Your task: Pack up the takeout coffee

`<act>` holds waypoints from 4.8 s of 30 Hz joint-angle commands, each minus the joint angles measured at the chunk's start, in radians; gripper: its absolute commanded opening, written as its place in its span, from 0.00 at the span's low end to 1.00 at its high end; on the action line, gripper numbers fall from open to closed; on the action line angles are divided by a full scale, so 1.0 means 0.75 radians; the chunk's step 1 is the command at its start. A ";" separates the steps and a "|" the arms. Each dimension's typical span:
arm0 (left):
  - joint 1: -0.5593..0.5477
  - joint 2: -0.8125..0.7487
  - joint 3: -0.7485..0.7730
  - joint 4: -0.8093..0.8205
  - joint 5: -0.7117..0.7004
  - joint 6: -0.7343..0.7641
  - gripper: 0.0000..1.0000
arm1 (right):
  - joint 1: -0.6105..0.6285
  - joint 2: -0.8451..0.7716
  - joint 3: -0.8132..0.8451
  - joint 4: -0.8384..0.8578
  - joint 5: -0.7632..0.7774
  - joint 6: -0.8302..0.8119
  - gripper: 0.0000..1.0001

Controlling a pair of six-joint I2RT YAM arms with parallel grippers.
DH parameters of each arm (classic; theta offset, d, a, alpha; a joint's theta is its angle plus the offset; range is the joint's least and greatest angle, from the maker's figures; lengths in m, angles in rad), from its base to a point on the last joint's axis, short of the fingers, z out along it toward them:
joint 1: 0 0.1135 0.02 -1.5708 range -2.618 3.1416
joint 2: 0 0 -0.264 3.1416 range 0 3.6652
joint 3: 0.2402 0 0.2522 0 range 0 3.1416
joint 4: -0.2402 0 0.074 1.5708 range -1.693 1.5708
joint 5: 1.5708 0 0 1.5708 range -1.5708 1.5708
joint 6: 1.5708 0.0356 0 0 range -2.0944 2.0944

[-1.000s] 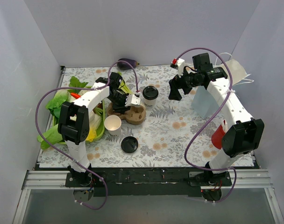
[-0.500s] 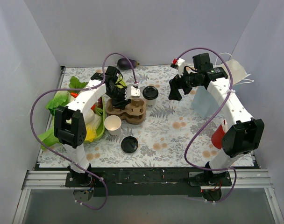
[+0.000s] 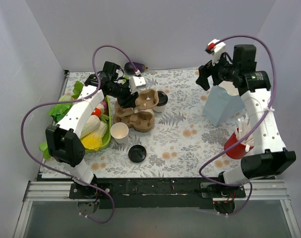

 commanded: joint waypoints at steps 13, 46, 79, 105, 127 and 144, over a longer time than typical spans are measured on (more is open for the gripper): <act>0.001 -0.224 -0.035 0.244 0.164 -0.376 0.00 | -0.205 0.004 -0.039 -0.279 0.398 -0.138 0.86; -0.007 -0.180 -0.019 0.250 0.101 -0.380 0.00 | 0.118 -0.129 -0.217 -0.710 -0.382 -0.017 0.02; -0.007 -0.251 -0.129 0.229 0.062 -0.411 0.00 | -0.158 0.335 0.448 -0.674 -0.396 -0.854 0.76; -0.009 -0.280 -0.170 0.252 0.081 -0.415 0.00 | 0.178 0.454 0.434 -0.635 -0.253 -1.337 0.79; -0.007 -0.284 -0.178 0.248 0.072 -0.423 0.00 | 0.241 0.206 0.176 -0.440 -0.265 -1.433 0.79; -0.009 -0.284 -0.154 0.238 0.095 -0.421 0.00 | 0.253 0.409 0.346 -0.710 -0.171 -1.511 0.51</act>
